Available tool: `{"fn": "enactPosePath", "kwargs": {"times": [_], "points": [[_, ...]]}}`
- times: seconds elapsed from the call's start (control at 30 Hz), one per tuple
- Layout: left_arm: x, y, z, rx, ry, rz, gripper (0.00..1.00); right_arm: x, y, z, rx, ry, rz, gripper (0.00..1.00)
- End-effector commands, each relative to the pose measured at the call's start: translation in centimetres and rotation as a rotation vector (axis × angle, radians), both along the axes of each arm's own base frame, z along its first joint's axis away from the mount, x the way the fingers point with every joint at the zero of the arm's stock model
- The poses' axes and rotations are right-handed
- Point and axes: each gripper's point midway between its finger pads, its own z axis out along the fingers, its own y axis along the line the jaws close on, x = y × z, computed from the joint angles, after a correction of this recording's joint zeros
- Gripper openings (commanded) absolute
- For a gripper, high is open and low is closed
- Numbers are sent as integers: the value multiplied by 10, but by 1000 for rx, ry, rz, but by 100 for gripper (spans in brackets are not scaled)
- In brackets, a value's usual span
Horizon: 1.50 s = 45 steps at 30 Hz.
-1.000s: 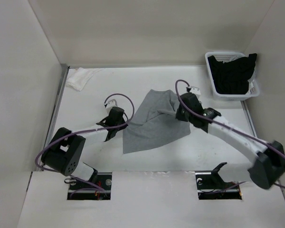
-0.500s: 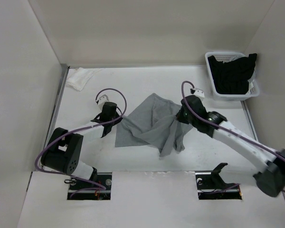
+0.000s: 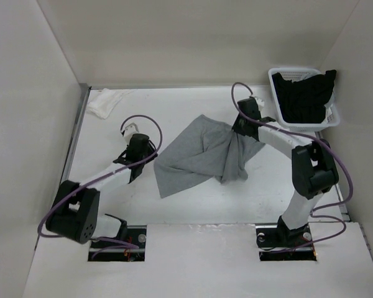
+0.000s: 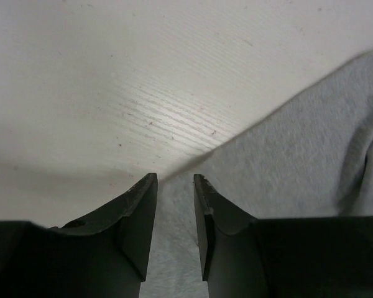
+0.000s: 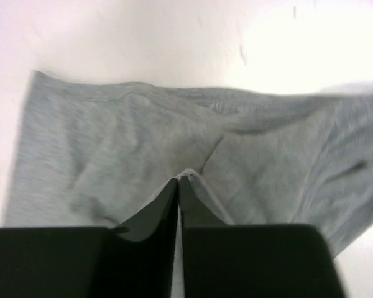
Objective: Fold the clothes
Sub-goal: Flatten the tank top out
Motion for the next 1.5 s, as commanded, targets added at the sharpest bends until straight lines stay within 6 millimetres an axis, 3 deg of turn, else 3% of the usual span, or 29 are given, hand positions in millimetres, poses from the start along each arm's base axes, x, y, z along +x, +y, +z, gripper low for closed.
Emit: {"fn": "enactPosePath", "kwargs": {"times": [0.0, 0.1, 0.27, 0.43, 0.5, 0.77, 1.13, 1.37, 1.47], "points": [[-17, 7, 22, 58, -52, -22, 30, 48, 4, 50, 81, -161, -18, 12], [-53, 10, 13, 99, 4, -56, 31, 39, 6, 64, 91, -182, 8, 29], [-109, 3, 5, 71, 92, -107, 23, -2, -13, 76, 73, -244, -2, 34], [-158, -27, -9, -12, 209, -184, 22, -49, 1, 83, 117, -310, 64, 3], [-167, -39, -11, -44, 225, -202, 24, -62, 12, 83, 129, -320, 105, 1], [-172, -52, -31, -23, 261, -177, 28, -98, 45, 70, 147, -319, 221, 4], [-172, -62, -56, 5, 313, -164, 31, -118, 65, 55, 190, -315, 270, 5], [-179, -58, -61, 20, 335, -151, 10, -122, 61, 62, 199, -343, 266, 7], [-173, -58, -50, 16, 306, -145, 5, -123, 55, 62, 199, -350, 252, 12]]}}
